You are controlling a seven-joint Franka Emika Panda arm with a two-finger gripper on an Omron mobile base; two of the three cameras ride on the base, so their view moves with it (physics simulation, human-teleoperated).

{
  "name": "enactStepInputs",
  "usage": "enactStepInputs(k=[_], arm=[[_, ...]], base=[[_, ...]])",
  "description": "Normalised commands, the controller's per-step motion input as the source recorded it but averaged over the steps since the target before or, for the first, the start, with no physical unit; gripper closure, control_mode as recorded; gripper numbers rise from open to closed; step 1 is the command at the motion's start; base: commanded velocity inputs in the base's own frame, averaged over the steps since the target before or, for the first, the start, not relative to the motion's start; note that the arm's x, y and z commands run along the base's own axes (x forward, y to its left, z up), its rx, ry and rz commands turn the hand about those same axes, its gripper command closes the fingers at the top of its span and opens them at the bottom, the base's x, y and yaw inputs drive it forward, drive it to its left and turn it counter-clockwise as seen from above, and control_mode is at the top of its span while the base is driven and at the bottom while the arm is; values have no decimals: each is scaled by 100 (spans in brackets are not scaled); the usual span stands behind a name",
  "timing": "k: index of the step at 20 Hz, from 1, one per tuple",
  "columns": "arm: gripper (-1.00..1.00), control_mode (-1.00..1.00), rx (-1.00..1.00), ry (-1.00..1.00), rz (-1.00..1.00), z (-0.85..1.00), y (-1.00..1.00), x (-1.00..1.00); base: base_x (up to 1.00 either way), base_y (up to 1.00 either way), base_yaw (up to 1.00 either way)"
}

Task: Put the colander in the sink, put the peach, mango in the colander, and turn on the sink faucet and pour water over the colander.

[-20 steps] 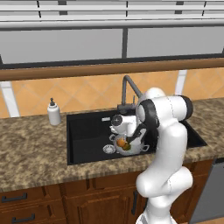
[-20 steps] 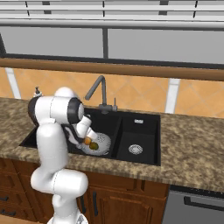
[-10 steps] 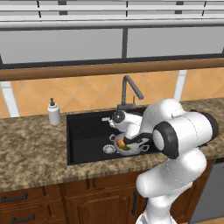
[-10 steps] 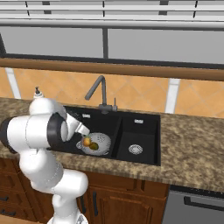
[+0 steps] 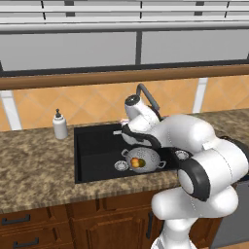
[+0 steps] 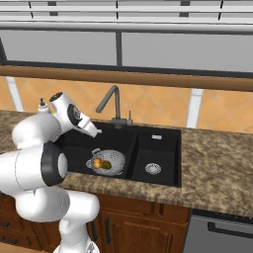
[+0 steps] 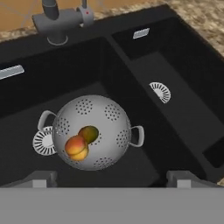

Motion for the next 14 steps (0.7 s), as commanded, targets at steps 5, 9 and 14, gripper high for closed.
enactStepInputs(k=[5, 9, 14], arm=[[-100, -100, 1, -3, 0, 85, -1, -46], [-100, -100, 13, -5, 0, 40, -46, -13], [-100, -100, 23, 0, 0, 48, -61, 9]], base=[[0, 0, 0], [0, 0, 0], [0, 0, 0]])
